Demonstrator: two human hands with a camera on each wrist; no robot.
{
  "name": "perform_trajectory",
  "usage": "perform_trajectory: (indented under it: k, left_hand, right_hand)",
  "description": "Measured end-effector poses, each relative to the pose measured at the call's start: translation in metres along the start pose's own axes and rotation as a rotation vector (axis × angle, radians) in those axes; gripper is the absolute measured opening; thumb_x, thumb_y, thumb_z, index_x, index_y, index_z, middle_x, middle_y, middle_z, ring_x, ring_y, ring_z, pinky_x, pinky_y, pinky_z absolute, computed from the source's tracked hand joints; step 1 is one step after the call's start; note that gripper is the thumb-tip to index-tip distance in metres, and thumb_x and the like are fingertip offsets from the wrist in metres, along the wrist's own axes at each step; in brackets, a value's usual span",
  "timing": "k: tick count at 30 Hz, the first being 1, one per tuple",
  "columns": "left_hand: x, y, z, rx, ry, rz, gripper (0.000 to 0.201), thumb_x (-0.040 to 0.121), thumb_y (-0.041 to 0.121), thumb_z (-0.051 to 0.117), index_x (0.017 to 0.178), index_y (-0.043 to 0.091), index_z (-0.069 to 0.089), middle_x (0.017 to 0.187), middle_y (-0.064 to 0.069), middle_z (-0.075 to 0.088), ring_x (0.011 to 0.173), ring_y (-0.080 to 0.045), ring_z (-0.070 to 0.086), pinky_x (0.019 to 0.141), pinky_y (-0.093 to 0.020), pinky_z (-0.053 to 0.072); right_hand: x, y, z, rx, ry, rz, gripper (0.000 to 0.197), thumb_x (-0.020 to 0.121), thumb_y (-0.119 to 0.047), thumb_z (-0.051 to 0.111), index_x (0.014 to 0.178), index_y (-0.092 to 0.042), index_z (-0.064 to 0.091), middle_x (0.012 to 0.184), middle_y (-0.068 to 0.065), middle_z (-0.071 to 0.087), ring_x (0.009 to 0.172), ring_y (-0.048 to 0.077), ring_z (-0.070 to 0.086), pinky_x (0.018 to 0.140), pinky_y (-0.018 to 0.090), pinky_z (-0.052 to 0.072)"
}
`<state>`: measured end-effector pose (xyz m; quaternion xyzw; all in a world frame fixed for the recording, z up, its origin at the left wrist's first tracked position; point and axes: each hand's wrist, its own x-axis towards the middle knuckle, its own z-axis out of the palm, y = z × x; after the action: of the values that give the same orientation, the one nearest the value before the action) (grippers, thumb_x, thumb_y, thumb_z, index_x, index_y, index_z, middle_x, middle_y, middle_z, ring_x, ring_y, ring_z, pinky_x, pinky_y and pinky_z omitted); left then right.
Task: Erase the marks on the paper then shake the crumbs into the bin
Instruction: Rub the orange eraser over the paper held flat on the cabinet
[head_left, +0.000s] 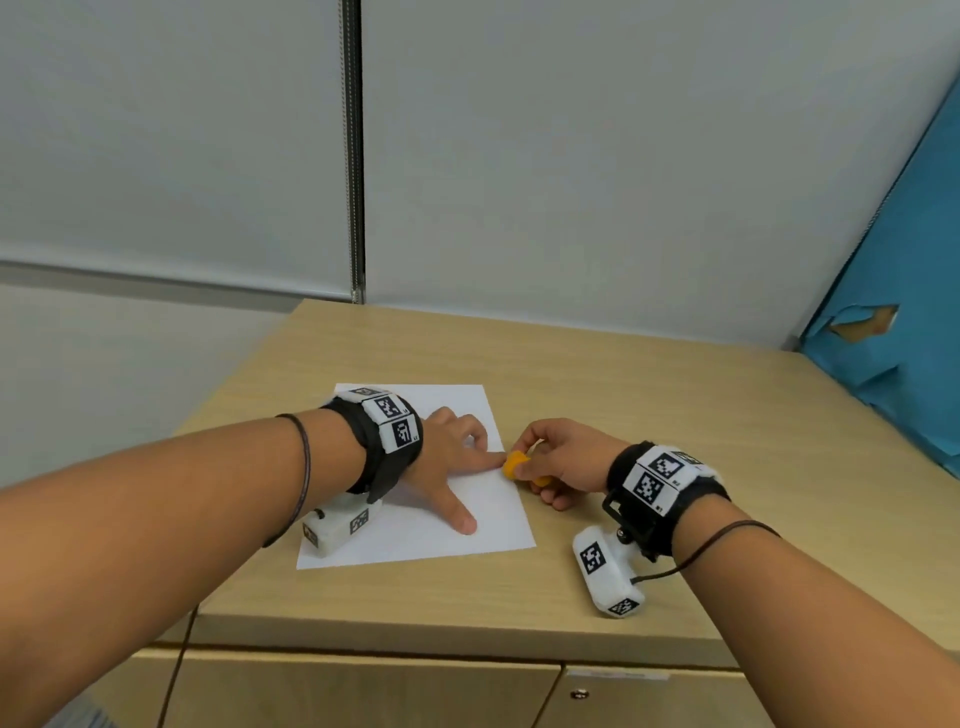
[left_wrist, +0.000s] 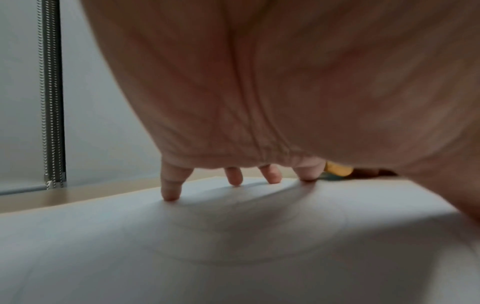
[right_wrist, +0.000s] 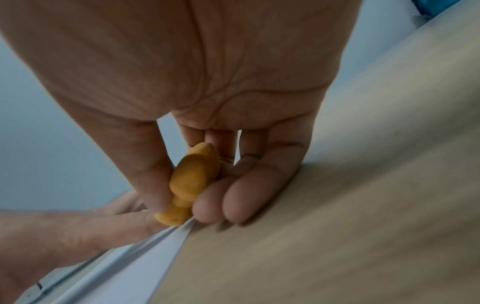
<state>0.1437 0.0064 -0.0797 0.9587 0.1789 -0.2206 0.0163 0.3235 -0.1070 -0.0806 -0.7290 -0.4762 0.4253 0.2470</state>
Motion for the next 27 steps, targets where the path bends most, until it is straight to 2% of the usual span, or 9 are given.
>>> perform_trajectory:
  k: [3, 5, 7, 10, 15, 20, 23, 25, 27]
  left_hand:
    - [0.005, -0.004, 0.005, -0.007, -0.078, -0.074, 0.108, 0.072, 0.085, 0.056, 0.153, 0.053, -0.008, 0.164, 0.008, -0.021, 0.151, -0.032, -0.015, 0.116, -0.062, 0.005]
    - [0.007, -0.006, 0.009, -0.027, -0.144, -0.099, 0.113, 0.073, 0.085, 0.058, 0.15, 0.054, -0.018, 0.158, 0.012, -0.039, 0.148, -0.027, -0.03, 0.114, -0.066, -0.006]
    - [0.007, -0.007, 0.008, -0.02, -0.185, -0.095, 0.121, 0.068, 0.084, 0.063, 0.147, 0.055, -0.025, 0.153, 0.015, -0.045, 0.145, -0.026, -0.037, 0.112, -0.069, -0.008]
    - [0.007, -0.007, 0.005, -0.02, -0.21, -0.096, 0.128, 0.064, 0.083, 0.068, 0.144, 0.056, -0.028, 0.152, 0.015, -0.047, 0.144, -0.027, -0.039, 0.111, -0.071, -0.007]
    - [0.009, -0.007, 0.006, -0.033, -0.212, -0.107, 0.128, 0.061, 0.083, 0.07, 0.14, 0.062, -0.028, 0.151, 0.015, -0.048, 0.144, -0.029, -0.039, 0.111, -0.071, -0.007]
    - [0.007, -0.004, 0.005, -0.016, -0.208, -0.114, 0.129, 0.063, 0.082, 0.07, 0.144, 0.057, -0.028, 0.153, 0.013, -0.046, 0.144, -0.03, -0.038, 0.111, -0.071, -0.007]
    - [0.008, -0.005, 0.007, -0.014, -0.203, -0.114, 0.128, 0.062, 0.083, 0.069, 0.147, 0.057, -0.022, 0.152, 0.012, -0.047, 0.144, -0.03, -0.039, 0.111, -0.071, -0.007]
    - [0.009, -0.007, 0.007, -0.015, -0.202, -0.116, 0.129, 0.06, 0.084, 0.069, 0.146, 0.058, -0.024, 0.152, 0.012, -0.047, 0.144, -0.031, -0.039, 0.112, -0.07, -0.007]
    - [0.009, -0.007, 0.006, -0.018, -0.208, -0.114, 0.13, 0.058, 0.085, 0.069, 0.14, 0.062, -0.029, 0.152, 0.013, -0.047, 0.144, -0.031, -0.038, 0.112, -0.07, -0.007]
  right_hand:
    - [0.006, -0.004, 0.002, -0.072, -0.01, -0.021, 0.029, 0.09, -0.019, 0.072, 0.113, -0.01, 0.057, 0.076, 0.006, 0.062, 0.054, 0.015, 0.059, 0.051, 0.028, 0.054]
    - [0.008, -0.006, 0.005, -0.11, -0.015, -0.046, 0.027, 0.09, -0.021, 0.072, 0.11, -0.011, 0.057, 0.076, 0.005, 0.064, 0.056, 0.015, 0.06, 0.053, 0.028, 0.054]
    - [0.01, -0.008, 0.007, -0.171, -0.006, -0.072, 0.026, 0.089, -0.022, 0.073, 0.107, -0.012, 0.057, 0.076, 0.004, 0.066, 0.057, 0.016, 0.061, 0.054, 0.029, 0.053]
    - [0.008, -0.01, 0.01, -0.256, 0.023, -0.104, 0.021, 0.089, -0.021, 0.072, 0.1, -0.013, 0.057, 0.079, 0.006, 0.068, 0.055, 0.015, 0.061, 0.055, 0.028, 0.053]
    - [-0.005, -0.012, 0.019, -0.345, -0.089, -0.167, 0.018, 0.085, -0.021, 0.076, 0.094, -0.015, 0.061, 0.084, 0.005, 0.066, 0.062, 0.016, 0.064, 0.061, 0.031, 0.056]
    - [-0.003, -0.021, 0.011, -0.443, 0.072, -0.131, 0.021, 0.088, -0.027, 0.071, 0.1, -0.013, 0.061, 0.085, 0.004, 0.071, 0.064, 0.016, 0.063, 0.064, 0.03, 0.054]
    - [-0.016, -0.023, 0.031, -0.601, -0.023, -0.241, 0.019, 0.088, -0.028, 0.07, 0.099, -0.016, 0.061, 0.087, -0.002, 0.065, 0.073, 0.014, 0.061, 0.072, 0.032, 0.053]
    - [-0.02, -0.024, 0.031, -0.547, -0.1, -0.204, 0.019, 0.087, -0.03, 0.071, 0.097, -0.018, 0.061, 0.081, -0.003, 0.066, 0.066, 0.013, 0.062, 0.068, 0.031, 0.054]
    - [-0.012, -0.026, 0.017, -0.549, -0.01, -0.147, 0.021, 0.087, -0.032, 0.071, 0.096, -0.016, 0.061, 0.085, 0.0, 0.069, 0.072, 0.018, 0.067, 0.072, 0.034, 0.057]
